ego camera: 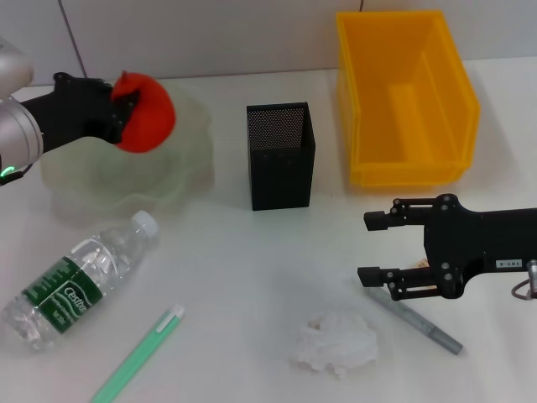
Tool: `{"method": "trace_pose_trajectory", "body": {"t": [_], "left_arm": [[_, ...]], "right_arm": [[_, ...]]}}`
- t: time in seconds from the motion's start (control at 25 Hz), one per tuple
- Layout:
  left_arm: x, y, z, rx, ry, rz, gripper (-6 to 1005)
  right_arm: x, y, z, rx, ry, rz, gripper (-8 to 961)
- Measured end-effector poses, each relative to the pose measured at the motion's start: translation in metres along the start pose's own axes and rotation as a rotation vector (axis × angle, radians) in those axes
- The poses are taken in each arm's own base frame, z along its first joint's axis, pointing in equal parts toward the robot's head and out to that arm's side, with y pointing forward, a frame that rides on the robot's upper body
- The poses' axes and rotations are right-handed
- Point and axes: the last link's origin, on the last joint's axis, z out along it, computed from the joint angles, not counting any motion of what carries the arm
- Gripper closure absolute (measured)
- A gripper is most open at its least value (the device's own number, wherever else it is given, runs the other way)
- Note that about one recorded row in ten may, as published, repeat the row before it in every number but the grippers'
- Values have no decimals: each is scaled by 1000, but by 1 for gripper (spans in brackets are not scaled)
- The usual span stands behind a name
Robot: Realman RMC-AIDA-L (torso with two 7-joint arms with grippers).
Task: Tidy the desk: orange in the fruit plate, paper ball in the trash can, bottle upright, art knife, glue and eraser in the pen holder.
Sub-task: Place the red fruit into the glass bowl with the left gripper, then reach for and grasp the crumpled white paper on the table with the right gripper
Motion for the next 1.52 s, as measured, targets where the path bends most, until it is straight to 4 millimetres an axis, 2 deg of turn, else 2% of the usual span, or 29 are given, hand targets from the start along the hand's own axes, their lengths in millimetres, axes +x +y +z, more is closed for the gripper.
{"method": "trace_pose_trajectory", "body": {"t": [0.24, 0.4, 0.84, 1.32, 1.4, 1.48, 1.52], "left_arm": [[-10, -9, 3, 64, -30, 4, 883], [-12, -8, 4, 60, -36, 3, 881], [-12, -1, 6, 34, -36, 31, 706], [-1, 2, 3, -9, 2, 33, 282], [13, 15, -14, -145, 71, 42, 211], [16, 21, -22, -195, 88, 49, 138], [16, 21, -22, -195, 88, 49, 139]], "right_arm": [[-3, -1, 0, -1, -1, -9, 222], [-4, -1, 0, -2, -2, -11, 222], [-5, -2, 1, -3, -4, -13, 223], [-3, -3, -1, 11, -7, -6, 223], [-2, -3, -1, 15, -6, -4, 224], [-2, -3, -2, 18, -5, -2, 224], [-1, -3, -2, 18, -5, -1, 224]]}}
